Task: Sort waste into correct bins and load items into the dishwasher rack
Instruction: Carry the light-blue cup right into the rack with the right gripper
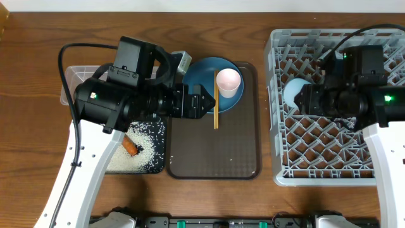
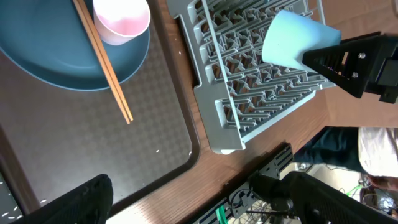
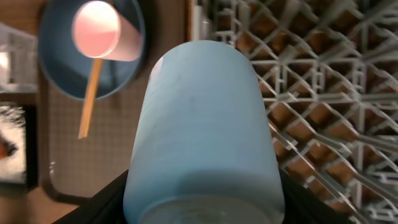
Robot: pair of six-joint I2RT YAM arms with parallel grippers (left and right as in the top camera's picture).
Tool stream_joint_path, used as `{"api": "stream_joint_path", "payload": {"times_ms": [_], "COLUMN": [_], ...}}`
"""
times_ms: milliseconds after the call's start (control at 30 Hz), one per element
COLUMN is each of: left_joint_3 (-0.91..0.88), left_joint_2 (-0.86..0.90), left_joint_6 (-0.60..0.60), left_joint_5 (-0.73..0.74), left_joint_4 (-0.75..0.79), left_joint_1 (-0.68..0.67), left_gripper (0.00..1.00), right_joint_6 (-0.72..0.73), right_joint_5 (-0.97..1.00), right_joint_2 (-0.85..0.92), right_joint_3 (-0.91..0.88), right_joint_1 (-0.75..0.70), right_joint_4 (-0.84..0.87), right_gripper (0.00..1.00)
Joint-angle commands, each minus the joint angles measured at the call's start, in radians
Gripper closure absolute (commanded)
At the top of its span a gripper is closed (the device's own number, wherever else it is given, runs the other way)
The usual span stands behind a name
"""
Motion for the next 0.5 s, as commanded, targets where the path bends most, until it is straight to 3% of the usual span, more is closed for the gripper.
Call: {"api": "stream_joint_path", "payload": {"times_ms": [0, 467], "left_joint_3": [-0.008, -0.007], "left_joint_2": [0.000, 0.000], "left_joint_6": [0.014, 0.014], "left_joint_5": [-0.012, -0.012], "left_joint_4": [0.001, 0.001], "left_joint_1": [0.002, 0.002], "left_gripper": [0.06, 0.03], "right_joint_6": [0.036, 0.035], "right_joint_5": [0.073, 0.169], "right_joint_2": [0.047, 0.380], "right_joint_3": [0.019, 0.308], "right_joint_1": [-0.031, -0.031], "right_joint_4": [-0.013, -0.226], "right_gripper": [0.81, 0.83]}}
